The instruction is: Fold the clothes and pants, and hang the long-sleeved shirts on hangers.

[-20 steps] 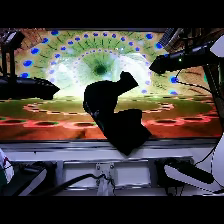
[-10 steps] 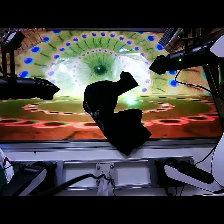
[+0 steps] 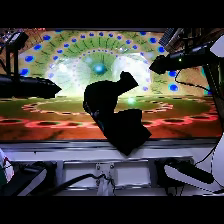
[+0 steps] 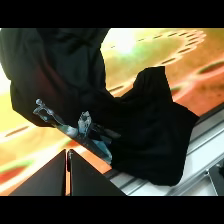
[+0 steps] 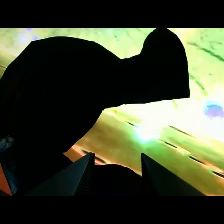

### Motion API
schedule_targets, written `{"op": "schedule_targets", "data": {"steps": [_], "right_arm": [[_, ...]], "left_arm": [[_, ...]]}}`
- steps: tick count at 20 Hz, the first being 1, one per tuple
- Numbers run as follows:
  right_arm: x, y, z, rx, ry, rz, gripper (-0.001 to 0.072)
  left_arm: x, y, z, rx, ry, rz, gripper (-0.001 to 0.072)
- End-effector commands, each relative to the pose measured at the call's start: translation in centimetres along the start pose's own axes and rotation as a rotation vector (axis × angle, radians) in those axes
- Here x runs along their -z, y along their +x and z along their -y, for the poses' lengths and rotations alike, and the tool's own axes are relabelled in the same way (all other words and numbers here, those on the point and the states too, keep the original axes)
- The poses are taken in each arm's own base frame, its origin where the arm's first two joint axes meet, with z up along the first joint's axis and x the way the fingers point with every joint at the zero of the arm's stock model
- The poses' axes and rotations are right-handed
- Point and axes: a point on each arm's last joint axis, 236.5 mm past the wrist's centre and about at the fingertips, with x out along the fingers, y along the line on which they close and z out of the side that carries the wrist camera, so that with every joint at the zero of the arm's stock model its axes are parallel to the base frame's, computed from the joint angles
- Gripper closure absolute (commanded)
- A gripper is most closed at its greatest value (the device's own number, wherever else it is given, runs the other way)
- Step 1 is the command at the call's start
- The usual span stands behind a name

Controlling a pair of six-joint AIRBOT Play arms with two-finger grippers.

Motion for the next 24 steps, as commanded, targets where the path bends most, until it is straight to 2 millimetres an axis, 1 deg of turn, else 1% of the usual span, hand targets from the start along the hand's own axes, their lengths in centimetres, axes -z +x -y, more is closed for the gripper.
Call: {"op": "schedule_targets", "data": {"steps": [1, 4, 7, 9, 11, 12, 13, 14, 16, 19, 20, 21, 24], "right_arm": [[0.0, 0.0, 0.0, -0.001, -0.001, -0.001, 0.0355], [0.0, 0.0, 0.0, -0.001, -0.001, 0.002, 0.0355], [-1.3, 0.0, 0.3, 0.012, 0.0, 0.055, 0.0355], [-1.9, 0.0, 0.3, 0.015, 0.0, 0.078, 0.0355], [-1.9, 0.0, 0.4, 0.016, 0.0, 0.079, 0.0355], [-1.9, 0.0, 0.4, 0.016, 0.0, 0.079, 0.0355], [-1.9, 0.0, 0.3, 0.015, 0.001, 0.08, 0.0355], [-2.0, 0.0, 0.4, 0.017, 0.001, 0.086, 0.0355], [-2.7, -0.1, 0.5, 0.024, 0.001, 0.112, 0.0355], [-3.4, -0.2, 0.7, 0.03, 0.001, 0.146, 0.0355], [-3.8, -0.3, 0.7, 0.03, 0.002, 0.161, 0.0355], [-4.0, -0.3, 0.5, 0.021, 0.005, 0.171, 0.0355], [-5.5, -0.6, 0.0, 0.001, 0.015, 0.235, 0.0354]], "left_arm": [[0.1, 0.5, -0.2, 0.0, -0.005, -0.015, 0.0698], [0.2, 1.4, -0.6, 0.003, -0.017, -0.039, 0.0698], [0.0, 3.1, -1.4, 0.002, -0.037, -0.065, 0.0698], [-0.9, 4.6, -2.3, -0.005, -0.054, -0.05, 0.0698], [-3.0, 6.2, -3.7, -0.029, -0.071, 0.017, 0.0695], [-4.1, 7.1, -4.6, -0.049, -0.066, 0.053, 0.0594], [-4.7, 8.1, -5.4, -0.059, -0.055, 0.068, 0.0411], [-5.0, 9.3, -6.1, -0.066, -0.05, 0.066, 0.0352], [-4.1, 12.6, -7.7, -0.07, -0.02, 0.0, 0.0352], [-1.7, 17.4, -10.9, -0.075, -0.06, -0.113, 0.0349], [-1.2, 18.9, -11.8, -0.076, -0.061, -0.138, 0.0322], [-0.9, 20.2, -12.5, -0.074, -0.054, -0.154, 0.0282], [-0.3, 23.8, -13.1, -0.028, -0.059, -0.197, 0.0282]]}}
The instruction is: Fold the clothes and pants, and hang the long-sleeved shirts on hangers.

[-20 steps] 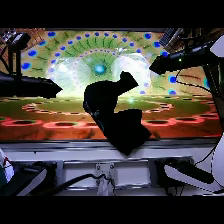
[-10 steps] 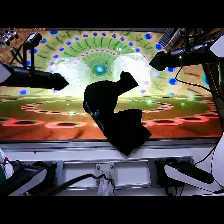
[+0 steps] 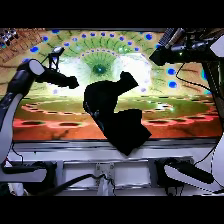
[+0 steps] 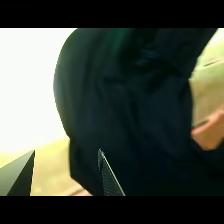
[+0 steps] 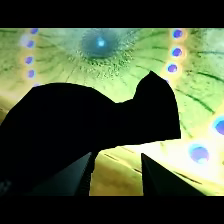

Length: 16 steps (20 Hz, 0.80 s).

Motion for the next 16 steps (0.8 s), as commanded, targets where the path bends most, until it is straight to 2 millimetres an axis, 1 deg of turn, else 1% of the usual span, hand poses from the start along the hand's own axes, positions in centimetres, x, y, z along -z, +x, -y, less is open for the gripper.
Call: {"op": "schedule_targets", "data": {"steps": [1, 3, 5, 6, 8, 10, 12, 14, 15, 16], "right_arm": [[-1.6, 0.0, -0.8, -0.035, 0.018, 0.066, 0.035], [-1.4, -0.1, -1.8, -0.077, 0.032, 0.056, 0.0347], [-0.5, -0.1, -2.4, -0.103, 0.044, 0.017, 0.0347], [0.0, -0.1, -2.6, -0.11, 0.054, -0.003, 0.0347], [0.6, -0.2, -2.9, -0.121, 0.081, -0.032, 0.0346], [0.7, -0.5, -3.6, -0.143, 0.087, -0.036, 0.0345], [0.6, -1.0, -4.4, -0.167, 0.088, -0.027, 0.0345], [0.3, -1.6, -5.1, -0.19, 0.091, -0.012, 0.0342], [0.1, -2.0, -5.2, -0.19, 0.113, -0.001, 0.0305], [-0.1, -2.3, -5.3, -0.186, 0.142, 0.007, 0.0305]], "left_arm": [[0.1, 4.8, -1.3, 0.03, 0.0, -0.053, 0.0282], [-0.2, 6.4, -1.1, 0.062, 0.0, -0.062, 0.0281], [-1.1, 7.7, 0.5, 0.157, -0.029, -0.038, 0.0281], [-1.2, 8.4, 1.2, 0.193, -0.044, -0.037, 0.0281], [-0.6, 9.9, 1.5, 0.207, -0.056, -0.058, 0.0281], [0.0, 11.2, 2.2, 0.222, -0.06, -0.078, 0.0281], [0.2, 12.4, 3.5, 0.241, -0.063, -0.081, 0.0281], [0.3, 13.5, 5.4, 0.283, -0.045, -0.076, 0.0284], [0.4, 13.9, 6.2, 0.302, -0.048, -0.074, 0.0352], [0.3, 14.1, 6.9, 0.326, -0.068, -0.07, 0.0572]]}}
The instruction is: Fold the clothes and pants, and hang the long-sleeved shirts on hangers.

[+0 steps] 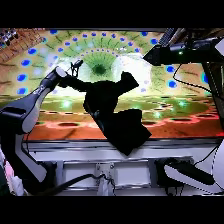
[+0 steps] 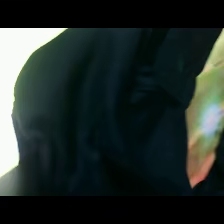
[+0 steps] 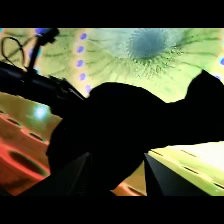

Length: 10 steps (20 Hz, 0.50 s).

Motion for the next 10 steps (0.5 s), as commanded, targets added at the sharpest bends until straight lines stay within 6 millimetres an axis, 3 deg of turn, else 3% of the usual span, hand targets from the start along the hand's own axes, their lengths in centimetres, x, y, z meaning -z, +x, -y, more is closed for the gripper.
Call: {"op": "schedule_targets", "data": {"steps": [1, 3, 5, 8, 10], "right_arm": [[-0.1, -0.9, -0.6, -0.002, 0.057, 0.015, 0.0305], [2.5, -0.9, 2.6, 0.13, 0.093, -0.052, 0.0305], [8.0, -0.1, 6.1, 0.243, 0.196, -0.158, 0.0305], [16.9, 2.8, 8.5, 0.276, 0.355, -0.236, 0.0248], [21.9, 5.5, 10.0, 0.283, 0.425, -0.276, 0.0248]], "left_arm": [[-0.5, 1.4, 2.5, 0.086, -0.028, 0.026, 0.0697], [-1.9, -0.6, 3.0, 0.094, -0.024, 0.072, 0.07], [-3.8, -4.4, 3.5, 0.087, 0.026, 0.14, 0.0701], [-5.8, -10.6, 4.4, 0.071, 0.069, 0.233, 0.07], [-6.6, -13.2, 4.9, 0.062, 0.088, 0.277, 0.07]]}}
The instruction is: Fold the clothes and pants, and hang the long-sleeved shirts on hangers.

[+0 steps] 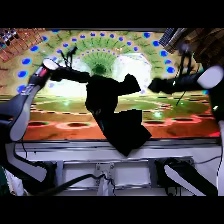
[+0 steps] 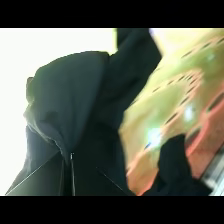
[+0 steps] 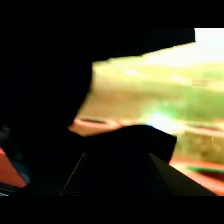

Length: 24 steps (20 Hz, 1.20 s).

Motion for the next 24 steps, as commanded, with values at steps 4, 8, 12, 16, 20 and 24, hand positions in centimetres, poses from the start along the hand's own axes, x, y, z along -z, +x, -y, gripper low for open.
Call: {"op": "schedule_targets", "data": {"steps": [4, 8, 12, 16, 20, 24], "right_arm": [[8.8, 9.9, 4.7, 0.015, 0.223, -0.169, 0.0191], [8.9, 11.6, 6.4, 0.064, 0.24, -0.182, 0.0179], [9.7, 13.3, 5.3, 0.008, 0.326, -0.239, 0.018], [9.5, 13.7, 5.2, -0.001, 0.345, -0.231, 0.0181], [10.9, 14.4, 5.5, 0.002, 0.369, -0.269, 0.0182], [11.4, 14.8, 5.3, -0.015, 0.391, -0.27, 0.0206]], "left_arm": [[-1.3, -4.4, 2.5, 0.025, 0.052, 0.03, 0.07], [-1.0, -4.2, 2.8, 0.034, 0.055, 0.017, 0.0701], [-1.0, -4.2, 2.8, 0.033, 0.055, 0.018, 0.0701], [-1.0, -4.2, 2.8, 0.033, 0.055, 0.018, 0.0701], [-1.0, -4.2, 2.8, 0.033, 0.055, 0.018, 0.0701], [-1.0, -4.2, 2.8, 0.033, 0.059, 0.019, 0.0701]]}}
